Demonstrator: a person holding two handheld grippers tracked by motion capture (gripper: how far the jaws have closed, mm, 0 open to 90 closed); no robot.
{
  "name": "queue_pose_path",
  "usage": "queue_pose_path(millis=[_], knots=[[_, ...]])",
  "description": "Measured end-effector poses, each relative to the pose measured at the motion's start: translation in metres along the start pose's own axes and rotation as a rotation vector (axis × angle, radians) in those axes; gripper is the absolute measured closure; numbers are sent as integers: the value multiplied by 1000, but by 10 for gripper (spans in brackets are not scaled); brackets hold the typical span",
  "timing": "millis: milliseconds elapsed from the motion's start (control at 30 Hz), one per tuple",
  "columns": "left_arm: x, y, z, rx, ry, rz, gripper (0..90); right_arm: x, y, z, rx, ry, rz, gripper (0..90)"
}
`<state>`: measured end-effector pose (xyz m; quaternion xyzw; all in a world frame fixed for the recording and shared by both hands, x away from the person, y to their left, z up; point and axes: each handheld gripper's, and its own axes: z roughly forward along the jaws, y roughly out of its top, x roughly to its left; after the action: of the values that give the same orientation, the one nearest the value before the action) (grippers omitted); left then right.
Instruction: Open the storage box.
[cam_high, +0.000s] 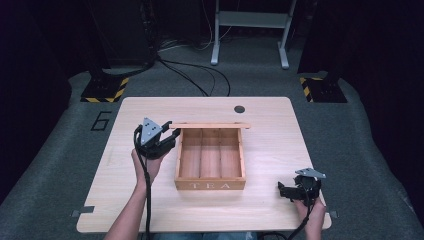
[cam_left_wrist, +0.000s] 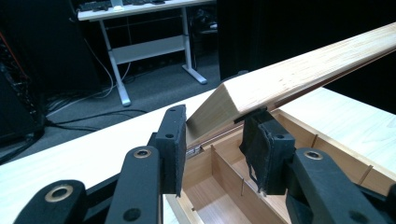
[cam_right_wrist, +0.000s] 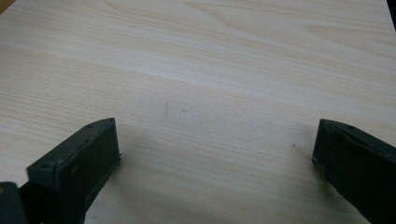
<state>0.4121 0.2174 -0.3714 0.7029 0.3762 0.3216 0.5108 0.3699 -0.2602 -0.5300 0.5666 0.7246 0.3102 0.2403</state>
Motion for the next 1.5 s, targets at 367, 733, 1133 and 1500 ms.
queue_pose_path(millis=[367,733,1133,1500], knots=[[10,14,6,25,-28,-12,597,0,0,0,1,0,2,0],[20,29,15,50,-40,-22,603,0,0,0,1,1,2,0],[21,31,16,53,-42,-24,605,0,0,0,1,0,2,1],[21,31,16,52,-41,-27,605,0,0,0,1,0,2,1]])
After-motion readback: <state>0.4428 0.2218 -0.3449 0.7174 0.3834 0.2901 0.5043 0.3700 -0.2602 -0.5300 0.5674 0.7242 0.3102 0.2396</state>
